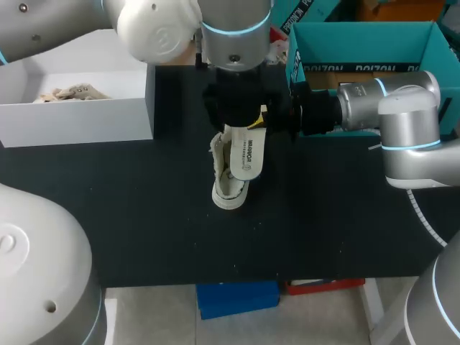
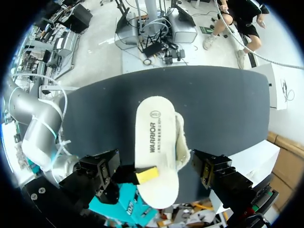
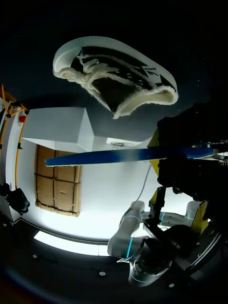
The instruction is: Take the shoe out of the shoebox, open the shoe tongue, remove and reinsert the insole, then place the shoe into the shoebox
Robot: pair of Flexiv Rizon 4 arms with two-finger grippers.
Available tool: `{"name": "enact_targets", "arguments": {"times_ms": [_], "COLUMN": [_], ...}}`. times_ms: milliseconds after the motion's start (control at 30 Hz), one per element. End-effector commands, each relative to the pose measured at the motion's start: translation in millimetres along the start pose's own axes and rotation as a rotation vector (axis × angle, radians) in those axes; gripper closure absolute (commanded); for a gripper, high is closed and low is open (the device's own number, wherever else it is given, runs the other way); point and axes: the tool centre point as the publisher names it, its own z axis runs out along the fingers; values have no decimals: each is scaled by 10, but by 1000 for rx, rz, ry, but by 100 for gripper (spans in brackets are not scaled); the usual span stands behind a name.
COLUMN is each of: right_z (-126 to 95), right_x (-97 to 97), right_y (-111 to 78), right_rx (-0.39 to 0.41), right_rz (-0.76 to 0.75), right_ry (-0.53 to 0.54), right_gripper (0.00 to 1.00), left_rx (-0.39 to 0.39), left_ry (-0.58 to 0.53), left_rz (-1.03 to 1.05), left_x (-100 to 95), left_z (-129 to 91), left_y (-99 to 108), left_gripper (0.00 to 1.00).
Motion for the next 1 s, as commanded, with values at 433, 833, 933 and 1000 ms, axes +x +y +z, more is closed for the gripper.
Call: {"name": "enact_targets", "arguments": {"times_ms": [433, 833, 933, 1000], "right_z": [6, 6, 6, 6], "right_x": [3, 3, 3, 3], "right_y": [5, 5, 5, 5], "right_rx": [1, 1, 1, 1], "right_rz": [1, 1, 1, 1], "right_ry": [-4, -4, -4, -4], "right_gripper": [100, 100, 100, 100], "left_rx": [-26, -48, -46, -44], "left_ry": [13, 27, 27, 20], "left_rz": [-43, -40, -37, -39], "left_x": [180, 149, 119, 107], "left_z": [-4, 63, 72, 73], "left_y": [845, 1433, 1512, 1540], "left_gripper": [0, 0, 0, 0]}}
